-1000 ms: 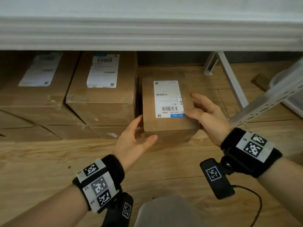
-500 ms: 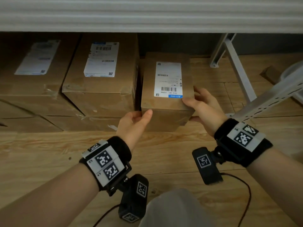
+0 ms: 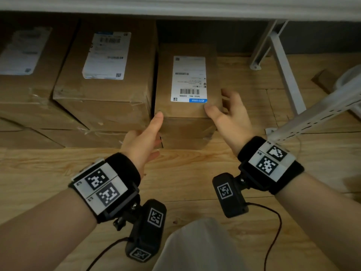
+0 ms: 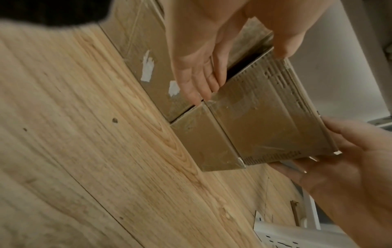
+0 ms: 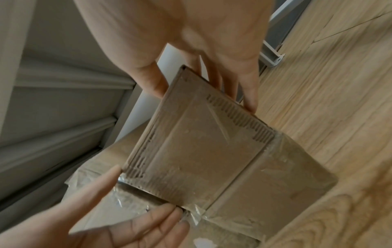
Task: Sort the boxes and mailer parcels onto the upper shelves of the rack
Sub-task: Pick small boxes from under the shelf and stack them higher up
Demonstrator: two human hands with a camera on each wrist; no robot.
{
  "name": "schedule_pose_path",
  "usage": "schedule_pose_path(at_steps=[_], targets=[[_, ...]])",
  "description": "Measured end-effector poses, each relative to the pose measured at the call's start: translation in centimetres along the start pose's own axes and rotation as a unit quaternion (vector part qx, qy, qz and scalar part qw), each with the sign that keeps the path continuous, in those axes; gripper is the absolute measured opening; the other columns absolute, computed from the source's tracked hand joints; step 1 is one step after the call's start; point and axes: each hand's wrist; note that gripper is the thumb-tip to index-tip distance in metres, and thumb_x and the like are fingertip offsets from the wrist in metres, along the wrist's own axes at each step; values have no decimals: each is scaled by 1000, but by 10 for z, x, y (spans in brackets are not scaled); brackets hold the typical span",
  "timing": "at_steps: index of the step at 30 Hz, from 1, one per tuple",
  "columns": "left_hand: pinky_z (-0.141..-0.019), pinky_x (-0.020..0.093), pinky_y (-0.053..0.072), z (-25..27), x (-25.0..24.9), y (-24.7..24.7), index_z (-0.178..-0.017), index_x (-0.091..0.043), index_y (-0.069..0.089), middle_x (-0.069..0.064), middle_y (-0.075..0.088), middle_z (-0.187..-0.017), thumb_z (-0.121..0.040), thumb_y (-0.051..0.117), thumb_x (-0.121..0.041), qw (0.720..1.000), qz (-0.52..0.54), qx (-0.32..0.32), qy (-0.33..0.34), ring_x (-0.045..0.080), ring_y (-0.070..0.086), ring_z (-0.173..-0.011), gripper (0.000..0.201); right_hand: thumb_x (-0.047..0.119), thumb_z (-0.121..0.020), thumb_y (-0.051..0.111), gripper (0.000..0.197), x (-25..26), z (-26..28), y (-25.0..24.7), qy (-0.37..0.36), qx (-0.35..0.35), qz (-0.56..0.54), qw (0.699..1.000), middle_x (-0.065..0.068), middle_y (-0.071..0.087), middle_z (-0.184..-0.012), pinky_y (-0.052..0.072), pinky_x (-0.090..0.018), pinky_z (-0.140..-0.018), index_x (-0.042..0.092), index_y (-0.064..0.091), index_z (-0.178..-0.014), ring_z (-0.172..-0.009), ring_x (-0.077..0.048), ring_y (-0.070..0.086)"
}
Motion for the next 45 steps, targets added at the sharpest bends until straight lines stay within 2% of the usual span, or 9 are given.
schedule_pose_path(at_steps=[8,11,15,22,26,31,35,40,45], targets=[[-82,31,53,5,-8,-4,-130,-18,55,-7,64,-118,-62,61,-80,998,-59,14,-16,8,63,-101,92,33,-85,69,54,10,6,-1,-36,-52,147,987,-1,53,-121,44,-15,-80,14,43,-128,-105,-12,54],[-88,35,52,8,-21,-5,-125,-19,58,-6,66,-114,-74,59,-72,995,-79,17,-60,9,64,-98,74,30,-87,67,58,27,10,-11,-11,14,222,975,-5,53,-129,44,-24,-92,11,41,-136,-115,-18,53],[-89,32,47,27,-43,-13,-121,-22,57,-3,61,-120,-84,56,-62,977,-184,76,-72,14,59,-106,54,30,-92,60,68,63,28,-31,25,160,357,920,-11,37,-145,38,-35,-103,13,26,-149,-131,-29,41],[-88,28,45,132,-82,-50,-124,-13,57,3,63,-116,-91,62,-30,898,-423,119,13,21,58,-103,37,25,-96,51,53,152,98,-70,-27,279,473,835,-14,43,-139,41,-38,-95,15,31,-144,-123,-33,47],[-98,29,42,210,-141,-77,-132,-15,52,4,53,-132,-93,58,-30,820,-532,202,60,21,54,-116,41,20,-95,52,48,235,148,-99,-100,319,488,806,-10,44,-138,41,-34,-88,15,37,-140,-122,-27,47],[-98,28,42,318,-249,-116,-134,-22,48,-1,45,-139,-93,54,-35,775,-573,233,129,17,52,-119,43,17,-93,53,48,381,204,-137,-205,327,507,771,-7,45,-138,42,-35,-99,16,40,-139,-123,-24,46],[-95,19,37,393,-358,-144,-135,-24,47,-4,40,-140,-93,54,-38,743,-591,228,216,12,52,-115,45,18,-96,48,49,509,243,-164,-255,321,528,744,-8,38,-145,39,-39,-106,16,37,-143,-131,-25,39],[-102,33,40,475,-495,-179,-134,-25,48,-8,39,-138,-95,51,-35,714,-587,197,327,14,49,-120,41,19,-94,52,54,654,287,-193,-312,269,531,741,-6,34,-150,35,-41,-108,17,36,-145,-136,-26,34],[-103,30,37,536,-603,-210,-135,-27,47,-12,35,-139,-96,50,-34,667,-589,165,426,10,44,-124,40,20,-95,52,52,765,319,-220,-377,185,543,728,-8,32,-151,33,-40,-107,15,37,-145,-135,-28,35]])
Point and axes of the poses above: each hand's wrist, its own z-axis away from the middle knuckle, its own y-axis out of the palm, x = y × z
